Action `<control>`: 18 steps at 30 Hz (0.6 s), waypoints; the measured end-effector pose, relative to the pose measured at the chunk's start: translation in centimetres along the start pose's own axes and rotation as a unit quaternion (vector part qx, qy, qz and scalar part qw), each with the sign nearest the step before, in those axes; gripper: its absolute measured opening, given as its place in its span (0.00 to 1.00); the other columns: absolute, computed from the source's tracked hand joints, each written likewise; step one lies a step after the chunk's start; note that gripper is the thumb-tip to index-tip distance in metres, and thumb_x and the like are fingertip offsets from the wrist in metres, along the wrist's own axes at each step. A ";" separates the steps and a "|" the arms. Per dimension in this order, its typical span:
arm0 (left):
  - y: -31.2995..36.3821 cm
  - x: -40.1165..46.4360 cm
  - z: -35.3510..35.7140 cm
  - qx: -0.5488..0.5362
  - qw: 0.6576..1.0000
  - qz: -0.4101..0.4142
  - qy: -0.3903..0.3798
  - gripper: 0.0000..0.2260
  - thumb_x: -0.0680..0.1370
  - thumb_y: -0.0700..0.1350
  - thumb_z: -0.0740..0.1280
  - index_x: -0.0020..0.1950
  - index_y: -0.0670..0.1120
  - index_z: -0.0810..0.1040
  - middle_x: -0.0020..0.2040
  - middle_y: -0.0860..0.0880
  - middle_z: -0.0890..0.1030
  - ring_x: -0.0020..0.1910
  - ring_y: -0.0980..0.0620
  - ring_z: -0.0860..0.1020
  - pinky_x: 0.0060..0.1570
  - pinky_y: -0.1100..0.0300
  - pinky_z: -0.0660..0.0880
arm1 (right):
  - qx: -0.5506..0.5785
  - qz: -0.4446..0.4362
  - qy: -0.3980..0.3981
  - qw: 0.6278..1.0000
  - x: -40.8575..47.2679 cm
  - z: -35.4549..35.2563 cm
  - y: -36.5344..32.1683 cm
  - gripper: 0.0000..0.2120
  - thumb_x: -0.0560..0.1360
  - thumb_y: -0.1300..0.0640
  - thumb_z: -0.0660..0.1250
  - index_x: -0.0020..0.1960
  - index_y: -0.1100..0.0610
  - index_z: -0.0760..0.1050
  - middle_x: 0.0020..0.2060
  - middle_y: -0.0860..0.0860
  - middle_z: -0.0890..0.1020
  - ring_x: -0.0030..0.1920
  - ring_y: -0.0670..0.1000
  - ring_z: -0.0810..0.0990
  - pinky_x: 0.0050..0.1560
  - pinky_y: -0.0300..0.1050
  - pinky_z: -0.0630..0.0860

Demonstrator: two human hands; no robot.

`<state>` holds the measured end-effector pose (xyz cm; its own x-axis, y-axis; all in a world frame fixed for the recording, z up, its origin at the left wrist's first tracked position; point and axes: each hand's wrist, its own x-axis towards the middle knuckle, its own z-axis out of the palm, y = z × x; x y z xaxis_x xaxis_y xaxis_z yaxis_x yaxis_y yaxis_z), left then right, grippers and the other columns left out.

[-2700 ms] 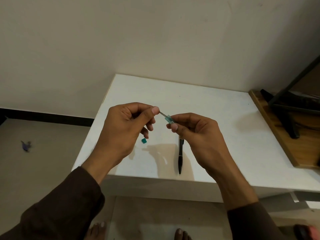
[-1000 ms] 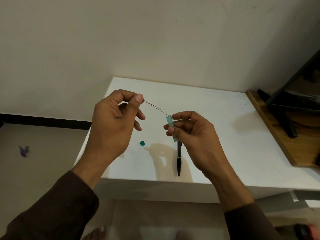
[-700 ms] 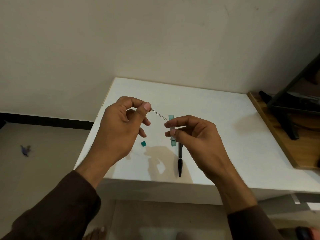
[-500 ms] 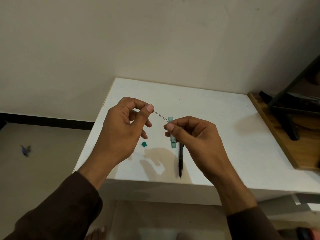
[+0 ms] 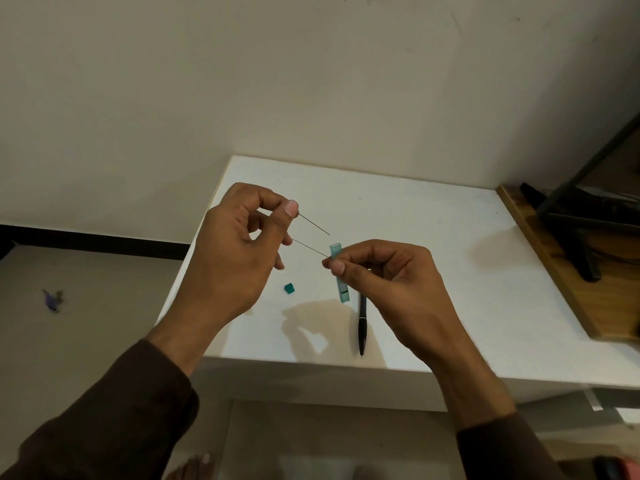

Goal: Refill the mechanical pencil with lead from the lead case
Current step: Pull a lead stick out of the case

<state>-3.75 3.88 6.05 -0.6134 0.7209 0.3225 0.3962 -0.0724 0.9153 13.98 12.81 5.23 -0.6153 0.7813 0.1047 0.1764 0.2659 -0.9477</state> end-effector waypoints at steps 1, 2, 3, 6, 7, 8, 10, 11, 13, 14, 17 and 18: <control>0.1 0.0 0.0 0.007 1.000 0.010 -0.006 0.06 0.81 0.48 0.68 0.44 0.55 0.77 0.51 0.45 0.80 0.37 0.52 0.82 0.30 0.64 0.80 | -0.003 -0.001 -0.001 1.000 0.0 0.0 0.0 0.03 0.76 0.57 0.75 0.47 0.52 0.88 0.43 0.46 0.90 0.49 0.47 0.87 0.52 0.39 0.83; 0.1 -0.1 0.1 0.014 1.000 0.017 -0.012 0.05 0.81 0.48 0.68 0.44 0.54 0.77 0.52 0.46 0.79 0.39 0.51 0.82 0.30 0.63 0.81 | -0.005 -0.002 -0.001 1.000 0.0 0.0 -0.1 0.03 0.76 0.58 0.75 0.46 0.52 0.88 0.43 0.46 0.90 0.48 0.47 0.87 0.52 0.39 0.83; 0.0 -0.1 0.1 0.020 0.999 0.022 -0.018 0.05 0.81 0.48 0.68 0.45 0.52 0.78 0.52 0.47 0.78 0.40 0.50 0.83 0.30 0.62 0.81 | -0.007 -0.003 -0.001 1.000 0.0 0.0 -0.1 0.03 0.76 0.58 0.75 0.46 0.53 0.88 0.42 0.46 0.90 0.48 0.47 0.87 0.51 0.38 0.83; -0.2 -0.1 0.3 0.029 0.999 0.027 -0.029 0.09 0.80 0.50 0.68 0.48 0.44 0.79 0.52 0.48 0.77 0.42 0.48 0.82 0.29 0.64 0.79 | -0.015 -0.006 -0.002 1.000 0.0 0.1 -0.1 0.03 0.76 0.58 0.75 0.46 0.53 0.88 0.42 0.46 0.90 0.47 0.47 0.87 0.50 0.37 0.83; -0.2 -0.1 0.3 0.029 0.999 0.028 -0.032 0.11 0.79 0.51 0.68 0.49 0.43 0.80 0.52 0.48 0.77 0.42 0.48 0.82 0.29 0.64 0.79 | -0.017 -0.007 -0.002 1.000 0.0 0.1 -0.1 0.03 0.76 0.58 0.75 0.46 0.53 0.88 0.42 0.46 0.90 0.47 0.47 0.87 0.50 0.37 0.82; -0.2 -0.1 0.3 0.029 0.999 0.029 -0.035 0.12 0.79 0.52 0.68 0.49 0.43 0.80 0.52 0.48 0.76 0.43 0.48 0.82 0.30 0.64 0.80 | -0.019 -0.007 -0.002 1.000 0.0 0.1 -0.1 0.03 0.77 0.57 0.75 0.46 0.53 0.88 0.42 0.46 0.90 0.47 0.47 0.87 0.50 0.37 0.82; -0.3 -0.1 0.3 0.030 0.998 0.032 -0.043 0.11 0.79 0.51 0.68 0.48 0.43 0.81 0.51 0.49 0.76 0.44 0.47 0.81 0.30 0.63 0.80 | -0.020 -0.008 0.000 1.000 0.0 0.0 -0.1 0.03 0.76 0.57 0.75 0.46 0.52 0.88 0.42 0.46 0.90 0.47 0.46 0.87 0.49 0.36 0.82; -0.3 -0.1 0.3 0.031 0.998 0.032 -0.046 0.10 0.80 0.50 0.68 0.48 0.43 0.81 0.51 0.50 0.76 0.44 0.47 0.81 0.30 0.62 0.80 | -0.019 -0.007 0.001 1.000 0.0 0.0 -0.1 0.03 0.76 0.57 0.75 0.46 0.52 0.88 0.42 0.45 0.90 0.47 0.46 0.87 0.49 0.36 0.82; -0.4 -0.2 0.3 0.038 0.997 0.035 -0.051 0.10 0.80 0.50 0.68 0.48 0.44 0.81 0.51 0.51 0.76 0.45 0.47 0.82 0.30 0.62 0.81 | -0.017 -0.006 0.001 1.000 0.0 0.1 -0.1 0.03 0.76 0.57 0.75 0.45 0.52 0.88 0.42 0.45 0.90 0.47 0.46 0.87 0.50 0.37 0.82; -0.3 -0.2 0.3 0.043 0.997 0.039 -0.054 0.10 0.79 0.51 0.68 0.47 0.45 0.81 0.51 0.51 0.76 0.45 0.47 0.82 0.30 0.61 0.81 | -0.019 -0.006 0.001 1.000 0.0 0.1 -0.1 0.03 0.76 0.57 0.75 0.45 0.51 0.88 0.42 0.45 0.90 0.47 0.47 0.87 0.50 0.37 0.83; -0.2 -0.3 0.3 0.049 0.996 0.040 -0.063 0.10 0.78 0.53 0.69 0.46 0.48 0.82 0.50 0.53 0.75 0.45 0.50 0.81 0.35 0.52 0.84 | -0.026 -0.005 0.000 1.000 0.1 0.2 0.0 0.03 0.76 0.56 0.75 0.46 0.52 0.88 0.42 0.46 0.90 0.47 0.47 0.87 0.50 0.39 0.83; -0.2 -0.4 0.3 0.046 0.996 0.037 -0.066 0.08 0.78 0.53 0.70 0.45 0.49 0.83 0.49 0.53 0.75 0.45 0.51 0.81 0.36 0.49 0.84 | -0.026 -0.005 -0.001 1.000 0.1 0.2 0.0 0.03 0.76 0.56 0.75 0.46 0.52 0.88 0.42 0.46 0.90 0.47 0.47 0.87 0.50 0.39 0.83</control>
<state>-3.34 3.81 5.70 -0.4869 0.8010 0.3484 0.5018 -0.0700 0.8621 13.80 12.74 5.22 -0.6185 0.7774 0.1143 0.2094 0.3034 -0.9296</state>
